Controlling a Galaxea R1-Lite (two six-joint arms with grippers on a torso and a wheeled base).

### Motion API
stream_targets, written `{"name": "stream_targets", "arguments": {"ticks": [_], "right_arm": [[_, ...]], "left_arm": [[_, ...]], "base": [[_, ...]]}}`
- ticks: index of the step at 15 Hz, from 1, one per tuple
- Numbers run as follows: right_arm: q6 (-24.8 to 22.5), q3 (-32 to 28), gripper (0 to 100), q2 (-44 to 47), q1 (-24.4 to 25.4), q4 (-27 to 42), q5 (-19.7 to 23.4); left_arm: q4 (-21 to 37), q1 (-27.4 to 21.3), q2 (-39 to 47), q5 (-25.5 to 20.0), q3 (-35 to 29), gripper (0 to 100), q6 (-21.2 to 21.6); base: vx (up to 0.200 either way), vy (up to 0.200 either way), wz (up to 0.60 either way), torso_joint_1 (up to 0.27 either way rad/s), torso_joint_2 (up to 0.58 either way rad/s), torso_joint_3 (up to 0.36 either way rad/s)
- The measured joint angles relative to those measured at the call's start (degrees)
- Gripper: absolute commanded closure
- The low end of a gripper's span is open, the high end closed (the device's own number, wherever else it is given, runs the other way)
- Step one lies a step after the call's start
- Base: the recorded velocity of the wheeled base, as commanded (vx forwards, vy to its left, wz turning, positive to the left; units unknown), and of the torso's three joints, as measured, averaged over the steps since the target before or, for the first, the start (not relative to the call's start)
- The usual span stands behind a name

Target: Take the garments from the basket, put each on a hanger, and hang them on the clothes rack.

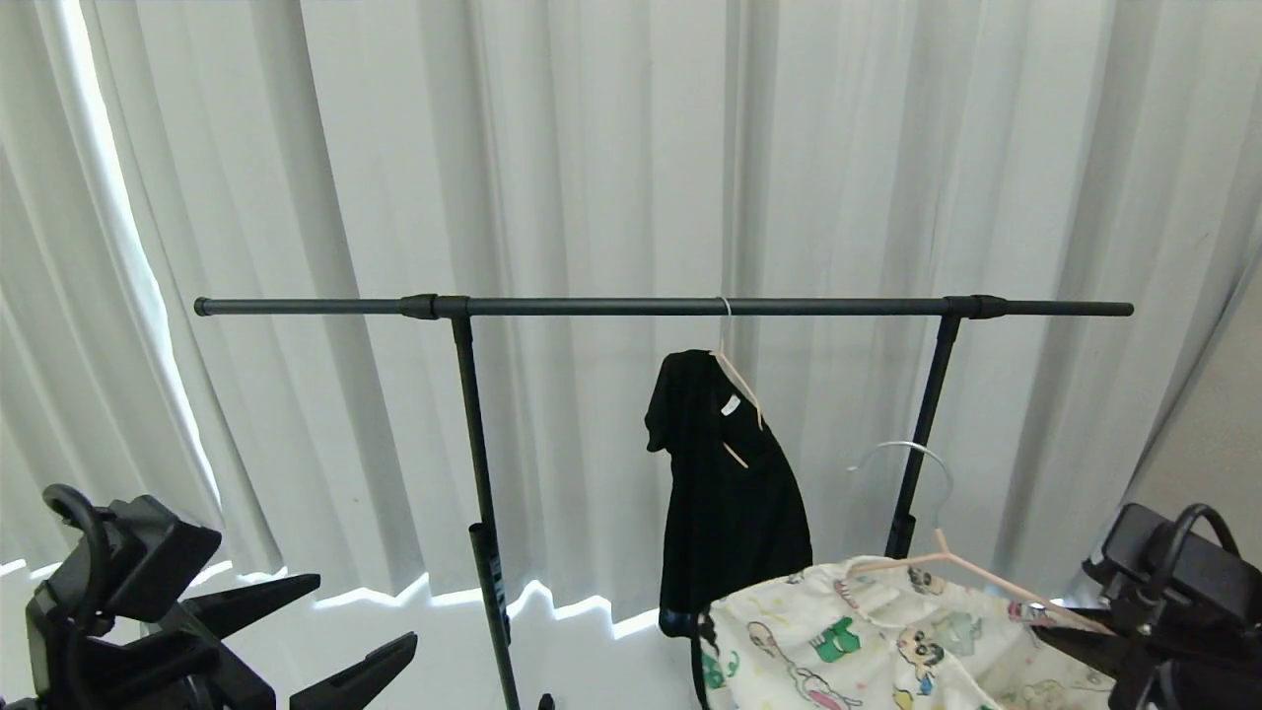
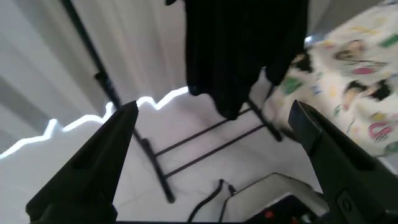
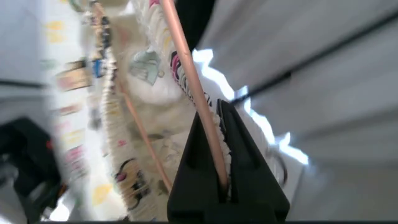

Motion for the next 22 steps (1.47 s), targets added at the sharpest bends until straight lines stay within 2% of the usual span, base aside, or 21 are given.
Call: {"name": "stream_targets", "arguments": {"ticks": [4,6,9,12,17,22], "right_arm": [[0.02,0.51,100,-7.14,-11.78,11.69,-4.01],[0.02,0.54,100,-9.40,-17.94,14.21,-5.25],[0.68,0.38,100,-10.42,-23.69,13.75,-5.63],[4.24,0.27,100,-8.79,-24.94,9.29,-5.66],[5.78,-2.68,100,-0.80,-24.98,-1.84,-5.83],[5.74,-8.03,100,5.24,-24.73,-3.16,-5.79]], "left_arm": [[0.00,0.22,4.43,10.95,-0.09,0,5.10],[-0.01,0.22,5.84,12.75,-0.07,0,8.51],[0.00,0.27,6.69,13.65,0.06,0,9.83],[-0.01,0.29,6.94,14.01,-0.16,0,9.83],[-0.01,0.33,6.56,14.03,-0.63,0,9.56],[-0.04,0.10,6.25,14.03,-0.74,0,9.72]], "base": [[0.000,0.000,0.00,0.000,0.00,0.000],[0.000,0.000,0.00,0.000,0.00,0.000],[0.000,0.000,0.00,0.000,0.00,0.000],[0.000,0.000,0.00,0.000,0.00,0.000],[0.200,0.000,0.00,0.000,0.00,0.004],[0.200,0.000,0.00,0.007,0.00,0.003]]}}
